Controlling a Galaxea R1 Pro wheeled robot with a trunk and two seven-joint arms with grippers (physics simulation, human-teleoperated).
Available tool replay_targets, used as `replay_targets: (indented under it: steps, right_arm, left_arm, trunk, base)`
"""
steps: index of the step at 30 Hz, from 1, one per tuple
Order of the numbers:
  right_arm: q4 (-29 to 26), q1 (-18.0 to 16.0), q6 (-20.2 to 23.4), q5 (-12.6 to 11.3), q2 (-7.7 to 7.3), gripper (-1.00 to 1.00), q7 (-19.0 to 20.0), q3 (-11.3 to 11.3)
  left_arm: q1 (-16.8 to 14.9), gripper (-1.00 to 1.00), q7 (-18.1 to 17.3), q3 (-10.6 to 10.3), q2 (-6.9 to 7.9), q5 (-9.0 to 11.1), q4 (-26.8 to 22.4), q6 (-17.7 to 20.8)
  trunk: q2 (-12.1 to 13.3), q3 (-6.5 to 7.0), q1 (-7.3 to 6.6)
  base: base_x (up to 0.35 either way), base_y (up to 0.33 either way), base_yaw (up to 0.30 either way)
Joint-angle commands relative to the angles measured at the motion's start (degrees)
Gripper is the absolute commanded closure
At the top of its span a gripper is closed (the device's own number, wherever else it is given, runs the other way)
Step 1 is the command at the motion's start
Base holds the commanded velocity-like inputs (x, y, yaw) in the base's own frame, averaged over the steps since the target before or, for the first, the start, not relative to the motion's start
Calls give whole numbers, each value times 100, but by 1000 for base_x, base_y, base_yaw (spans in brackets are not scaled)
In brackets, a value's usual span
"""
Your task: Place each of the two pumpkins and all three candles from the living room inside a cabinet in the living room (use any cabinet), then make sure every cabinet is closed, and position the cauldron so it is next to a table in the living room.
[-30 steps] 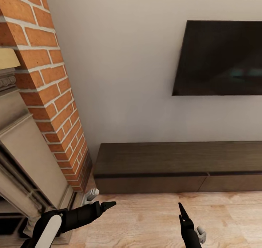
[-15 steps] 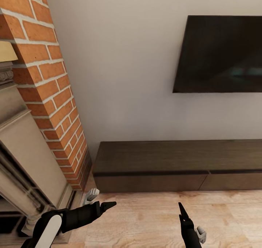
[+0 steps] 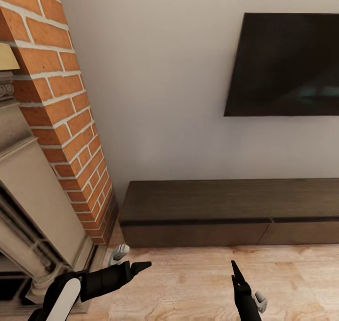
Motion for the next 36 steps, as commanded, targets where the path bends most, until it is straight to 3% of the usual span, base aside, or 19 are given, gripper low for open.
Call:
replay_targets:
  steps: [1,11,17,23,28,36]
  right_arm:
    - [-10,-4,-1,-19,3,-100,19,-6]
    - [-123,-4,-48,-1,8,-100,-4,13]
    - [-877,-130,-38,1,20,-100,23,27]
    - [-1341,-217,-56,36,27,-100,21,99]
    - [-1384,-230,-63,83,22,-100,22,365]
    - [-1377,-232,-39,83,12,-100,14,426]
  left_arm:
    - [-4,-100,-45,-14,3,-38,-3,10]
    - [8,-100,-47,-188,3,-33,-8,10]
    - [14,-100,-47,-476,0,43,-12,10]
    - [14,-100,-47,-496,6,147,-21,10]
    - [14,-100,-47,-501,4,154,-23,10]
    - [14,-100,-47,-499,11,155,-29,10]
  trunk:
    - [-44,-23,22]
    - [-445,-203,242]
    - [-686,-311,374]
    - [-926,-418,505]
    - [-1127,-508,615]
    - [-1448,-652,791]
  base:
    - [0,0,0]
    - [0,0,0]
    - [0,0,0]
    - [0,0,0]
    - [0,0,0]
    - [0,0,0]
